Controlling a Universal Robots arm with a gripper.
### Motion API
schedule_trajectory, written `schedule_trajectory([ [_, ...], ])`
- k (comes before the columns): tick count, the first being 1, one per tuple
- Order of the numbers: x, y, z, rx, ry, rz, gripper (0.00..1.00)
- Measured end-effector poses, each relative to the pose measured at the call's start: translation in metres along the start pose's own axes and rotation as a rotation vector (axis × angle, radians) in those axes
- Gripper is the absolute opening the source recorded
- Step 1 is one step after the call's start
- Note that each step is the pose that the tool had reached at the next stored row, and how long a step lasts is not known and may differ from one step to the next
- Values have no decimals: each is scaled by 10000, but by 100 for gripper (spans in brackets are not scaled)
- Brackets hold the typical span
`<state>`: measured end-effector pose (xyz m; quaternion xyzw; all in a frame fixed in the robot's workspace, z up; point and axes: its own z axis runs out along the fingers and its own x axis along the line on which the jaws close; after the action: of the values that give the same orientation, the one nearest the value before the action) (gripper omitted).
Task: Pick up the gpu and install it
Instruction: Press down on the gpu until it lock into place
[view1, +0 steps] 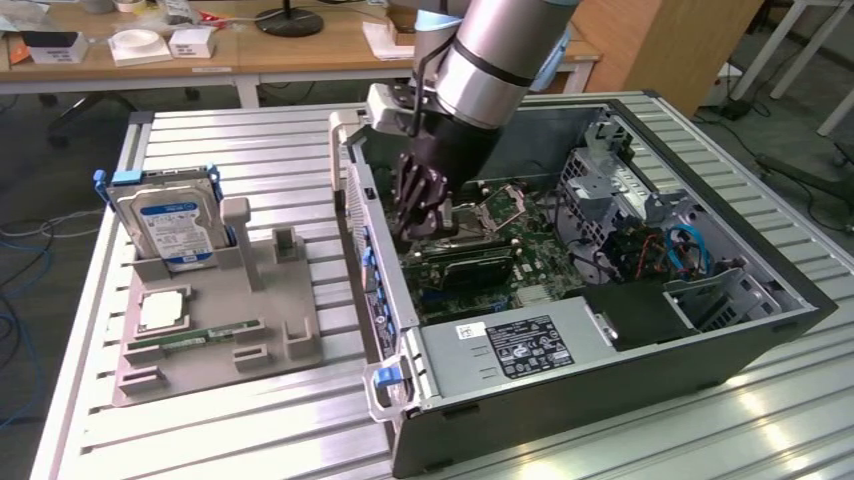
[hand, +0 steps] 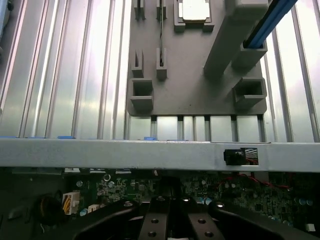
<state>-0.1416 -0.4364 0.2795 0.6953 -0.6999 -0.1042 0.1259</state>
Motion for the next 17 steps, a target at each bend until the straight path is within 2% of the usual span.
schedule_trajectory([
  [1,0,-17,-6,-86,1,-1,10],
  [2,0,-32,-13,-137,6,-1,10],
  [3,0,-47,-18,-162,5,-2,10],
  [8,0,-129,-43,-210,2,-7,10],
  [11,0,-177,-59,-324,3,-10,10],
  [12,-1,-190,-64,-398,2,-12,10],
  [13,0,-200,-70,-523,3,-16,10],
  [16,0,-227,-84,-1030,1,-35,10],
  [17,1,-239,-88,-1183,1,-39,10],
])
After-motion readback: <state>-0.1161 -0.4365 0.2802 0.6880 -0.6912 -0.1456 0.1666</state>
